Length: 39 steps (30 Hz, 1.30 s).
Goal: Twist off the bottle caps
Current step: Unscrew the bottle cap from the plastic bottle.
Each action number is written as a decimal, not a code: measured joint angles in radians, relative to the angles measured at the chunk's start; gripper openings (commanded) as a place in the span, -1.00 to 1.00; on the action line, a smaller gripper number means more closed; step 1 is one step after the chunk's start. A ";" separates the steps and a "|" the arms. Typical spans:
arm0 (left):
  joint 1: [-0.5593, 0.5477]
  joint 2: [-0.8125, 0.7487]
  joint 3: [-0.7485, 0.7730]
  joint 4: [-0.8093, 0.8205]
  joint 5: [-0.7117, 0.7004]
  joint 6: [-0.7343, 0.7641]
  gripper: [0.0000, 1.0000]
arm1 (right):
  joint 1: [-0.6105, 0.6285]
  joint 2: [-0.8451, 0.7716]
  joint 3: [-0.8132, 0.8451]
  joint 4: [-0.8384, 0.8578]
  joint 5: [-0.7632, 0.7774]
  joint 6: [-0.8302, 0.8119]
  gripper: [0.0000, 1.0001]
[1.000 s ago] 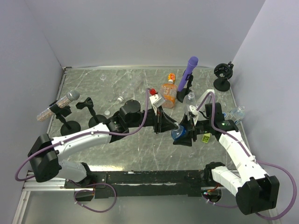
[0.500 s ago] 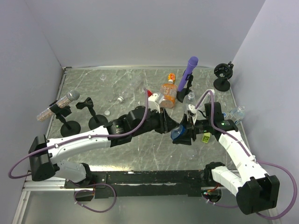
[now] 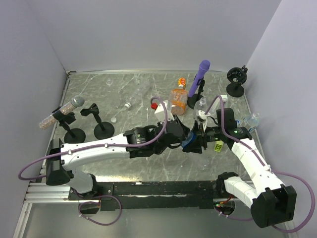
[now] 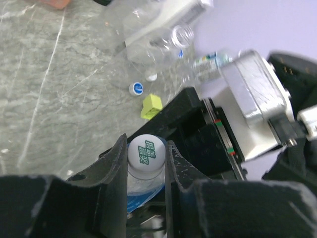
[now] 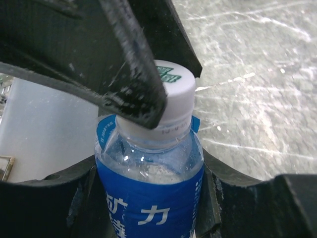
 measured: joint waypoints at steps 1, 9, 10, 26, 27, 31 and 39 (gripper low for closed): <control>-0.001 -0.002 -0.013 0.006 -0.017 -0.040 -0.99 | 0.001 0.000 -0.001 0.003 0.011 0.007 -0.75; -0.006 0.002 -0.026 -0.018 -0.080 -0.251 -0.93 | 0.002 0.000 -0.003 0.017 0.045 0.034 -0.76; -0.007 0.002 -0.027 -0.020 -0.081 -0.261 -0.75 | 0.002 0.000 -0.003 0.018 0.045 0.035 -0.76; -0.008 -0.411 -0.487 0.293 0.161 0.171 0.93 | -0.001 -0.005 0.002 0.005 0.016 -0.077 -0.74; 0.007 -0.458 -0.512 0.322 0.224 0.233 0.93 | 0.000 -0.010 0.002 -0.009 0.007 -0.097 -0.74; 0.166 -0.588 -0.588 0.476 0.589 0.443 0.93 | 0.009 -0.027 0.002 -0.069 -0.031 -0.190 -0.74; 0.245 -0.433 -0.570 0.623 0.970 0.693 0.94 | 0.041 -0.022 0.002 -0.167 -0.055 -0.318 -0.73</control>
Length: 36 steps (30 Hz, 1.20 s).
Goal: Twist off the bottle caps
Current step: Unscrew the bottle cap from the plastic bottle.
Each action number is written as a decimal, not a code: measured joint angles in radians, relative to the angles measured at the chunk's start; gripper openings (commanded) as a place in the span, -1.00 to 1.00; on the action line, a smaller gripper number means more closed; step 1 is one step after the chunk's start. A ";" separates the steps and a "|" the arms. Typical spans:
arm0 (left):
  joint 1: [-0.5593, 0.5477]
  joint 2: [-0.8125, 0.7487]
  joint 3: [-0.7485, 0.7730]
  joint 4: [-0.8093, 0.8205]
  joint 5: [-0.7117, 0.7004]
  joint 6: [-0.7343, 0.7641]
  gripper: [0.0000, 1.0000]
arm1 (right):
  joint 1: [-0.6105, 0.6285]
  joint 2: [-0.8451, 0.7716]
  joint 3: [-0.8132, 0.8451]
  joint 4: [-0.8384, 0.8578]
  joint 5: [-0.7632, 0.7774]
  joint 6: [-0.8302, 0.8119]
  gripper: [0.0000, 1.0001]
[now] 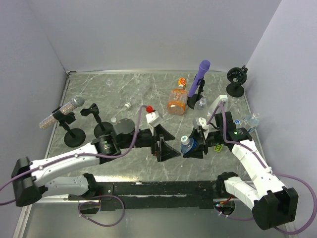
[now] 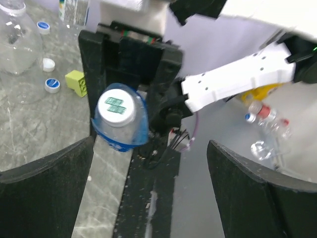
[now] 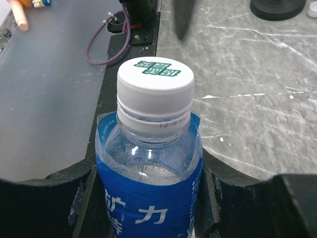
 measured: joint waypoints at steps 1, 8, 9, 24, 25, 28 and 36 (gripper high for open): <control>0.006 0.029 -0.001 0.014 0.026 0.013 0.92 | 0.000 0.000 0.000 -0.003 0.000 -0.004 -0.73; 0.028 0.126 -0.004 0.166 0.086 0.037 0.70 | 0.000 0.006 0.001 -0.011 0.000 -0.011 -0.73; 0.028 0.130 -0.006 0.192 0.088 0.036 0.66 | 0.000 0.008 0.001 -0.011 0.000 -0.011 -0.73; 0.028 0.211 -0.027 0.357 0.099 0.008 0.40 | 0.000 0.011 0.012 -0.013 -0.001 -0.010 -0.73; 0.028 0.216 -0.028 0.365 0.100 0.006 0.36 | 0.000 0.011 0.014 -0.012 -0.001 -0.010 -0.73; 0.029 0.231 -0.028 0.384 0.099 -0.004 0.20 | 0.000 0.011 0.015 -0.013 -0.004 -0.010 -0.73; 0.037 0.249 -0.035 0.402 0.074 -0.025 -0.56 | 0.000 0.012 0.015 -0.023 -0.019 -0.002 -0.73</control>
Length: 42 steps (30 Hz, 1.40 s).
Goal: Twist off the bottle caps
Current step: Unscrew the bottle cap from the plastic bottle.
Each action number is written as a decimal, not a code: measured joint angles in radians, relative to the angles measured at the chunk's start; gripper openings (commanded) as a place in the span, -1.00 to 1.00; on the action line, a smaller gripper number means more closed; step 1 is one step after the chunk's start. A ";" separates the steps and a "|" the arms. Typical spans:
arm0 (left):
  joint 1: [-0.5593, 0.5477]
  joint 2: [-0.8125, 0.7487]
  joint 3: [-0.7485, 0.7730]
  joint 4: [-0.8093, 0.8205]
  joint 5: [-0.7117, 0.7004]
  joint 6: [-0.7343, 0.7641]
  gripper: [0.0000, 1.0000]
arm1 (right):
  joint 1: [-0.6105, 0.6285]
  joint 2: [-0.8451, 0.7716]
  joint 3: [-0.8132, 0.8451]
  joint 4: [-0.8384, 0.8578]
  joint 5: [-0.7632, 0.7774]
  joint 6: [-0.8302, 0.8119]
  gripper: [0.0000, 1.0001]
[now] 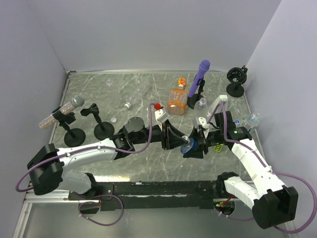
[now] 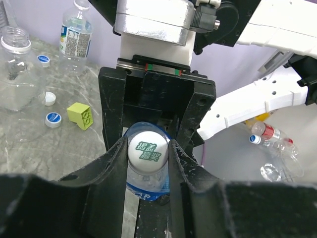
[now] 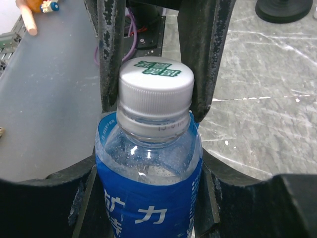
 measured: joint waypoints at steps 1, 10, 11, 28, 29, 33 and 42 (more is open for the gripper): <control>-0.001 0.000 -0.006 0.008 -0.005 -0.006 -0.63 | 0.000 0.000 0.000 -0.002 0.000 0.001 -0.74; -0.062 -0.038 -0.059 0.050 -0.166 -0.060 -0.98 | 0.009 0.007 0.000 0.000 -0.008 0.024 -0.74; -0.082 -0.047 -0.059 0.033 -0.217 -0.065 -0.98 | 0.009 0.007 0.000 0.000 -0.011 0.028 -0.74; -0.405 0.131 0.457 -0.806 -1.223 -0.630 -0.98 | -0.005 0.005 0.000 0.030 0.000 0.100 -0.76; -0.413 0.169 0.518 -0.883 -1.258 -0.663 -0.98 | -0.007 0.005 0.000 0.031 0.004 0.100 -0.76; -0.436 0.262 0.645 -1.070 -1.365 -0.780 -0.98 | -0.010 0.006 0.000 0.032 0.046 0.100 -0.76; -0.452 0.227 0.590 -1.051 -1.368 -0.832 0.93 | 0.001 0.006 0.000 0.050 0.053 0.099 -0.75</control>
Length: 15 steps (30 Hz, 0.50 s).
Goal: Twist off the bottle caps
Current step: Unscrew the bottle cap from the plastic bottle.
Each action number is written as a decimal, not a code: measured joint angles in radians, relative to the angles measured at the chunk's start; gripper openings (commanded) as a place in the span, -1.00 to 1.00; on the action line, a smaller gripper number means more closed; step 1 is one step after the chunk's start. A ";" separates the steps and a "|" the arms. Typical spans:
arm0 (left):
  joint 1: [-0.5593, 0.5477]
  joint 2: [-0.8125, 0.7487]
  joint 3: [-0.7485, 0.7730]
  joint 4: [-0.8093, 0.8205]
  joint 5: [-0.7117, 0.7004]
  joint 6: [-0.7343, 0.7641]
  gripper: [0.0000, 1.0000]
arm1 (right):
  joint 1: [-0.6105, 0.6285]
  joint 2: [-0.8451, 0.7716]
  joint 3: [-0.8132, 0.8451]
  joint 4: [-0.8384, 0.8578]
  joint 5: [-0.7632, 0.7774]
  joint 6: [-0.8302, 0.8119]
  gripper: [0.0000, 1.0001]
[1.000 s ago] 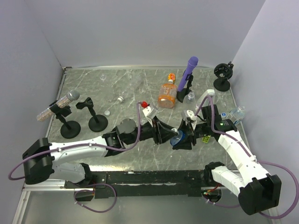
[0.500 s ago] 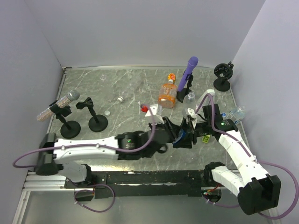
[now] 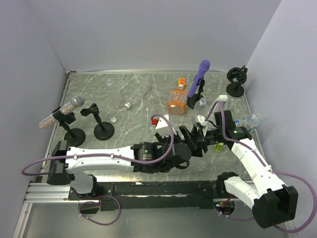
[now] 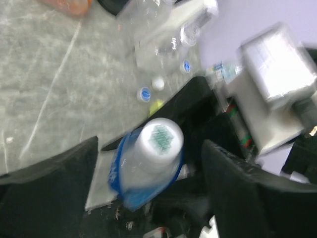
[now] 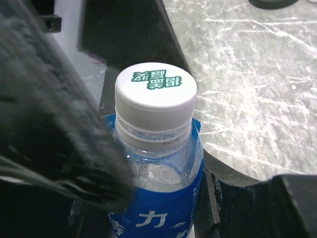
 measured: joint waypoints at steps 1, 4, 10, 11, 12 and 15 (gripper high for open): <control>-0.004 -0.018 -0.029 0.017 0.001 0.019 0.99 | 0.000 0.000 0.000 0.002 -0.005 -0.004 -0.76; -0.008 -0.098 -0.137 0.113 0.050 0.107 0.93 | -0.001 0.000 0.000 0.014 -0.006 -0.003 -0.75; 0.048 -0.399 -0.462 0.429 0.327 0.404 0.93 | -0.001 0.000 0.000 0.021 -0.006 -0.006 -0.75; 0.086 -0.452 -0.513 0.473 0.391 0.439 0.93 | -0.001 0.000 0.000 0.021 -0.006 -0.006 -0.75; 0.132 -0.500 -0.555 0.511 0.452 0.469 0.93 | -0.001 0.000 0.000 0.021 -0.006 -0.007 -0.75; 0.287 -0.589 -0.642 0.624 0.679 0.548 0.96 | -0.001 0.000 0.000 0.021 -0.007 -0.013 -0.75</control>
